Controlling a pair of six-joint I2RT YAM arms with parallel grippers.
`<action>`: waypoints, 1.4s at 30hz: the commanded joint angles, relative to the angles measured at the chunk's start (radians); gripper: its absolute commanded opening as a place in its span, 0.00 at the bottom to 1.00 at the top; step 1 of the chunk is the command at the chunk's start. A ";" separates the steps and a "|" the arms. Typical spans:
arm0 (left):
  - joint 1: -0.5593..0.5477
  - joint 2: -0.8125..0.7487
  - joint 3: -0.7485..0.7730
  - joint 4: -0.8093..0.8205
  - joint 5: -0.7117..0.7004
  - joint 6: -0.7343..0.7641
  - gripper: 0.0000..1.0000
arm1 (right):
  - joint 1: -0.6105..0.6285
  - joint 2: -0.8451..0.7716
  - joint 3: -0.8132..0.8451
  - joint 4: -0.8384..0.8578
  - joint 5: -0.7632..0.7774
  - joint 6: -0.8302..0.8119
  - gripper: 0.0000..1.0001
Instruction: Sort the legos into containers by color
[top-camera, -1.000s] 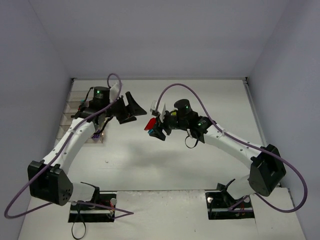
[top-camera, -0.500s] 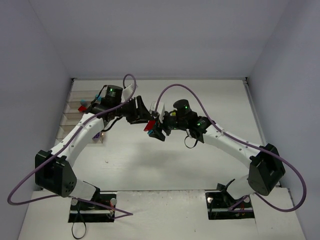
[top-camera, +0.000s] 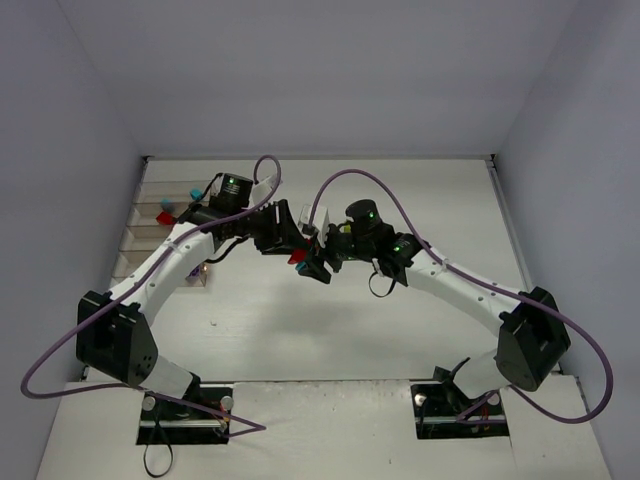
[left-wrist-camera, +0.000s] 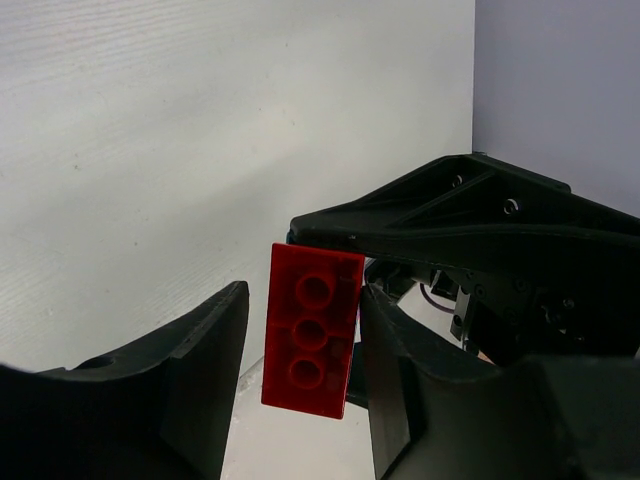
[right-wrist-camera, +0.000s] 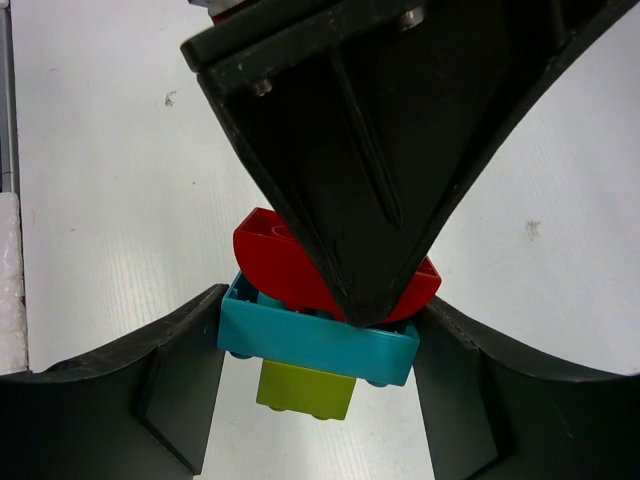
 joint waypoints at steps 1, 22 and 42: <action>-0.007 -0.011 0.058 0.005 0.008 0.027 0.41 | 0.004 -0.024 0.038 0.064 -0.002 -0.015 0.01; 0.073 0.005 0.130 -0.039 0.093 0.070 0.00 | -0.009 -0.061 -0.060 0.067 0.110 -0.027 0.01; 0.614 0.020 0.031 0.247 -0.555 -0.313 0.09 | -0.030 -0.079 -0.113 0.069 0.193 -0.003 0.01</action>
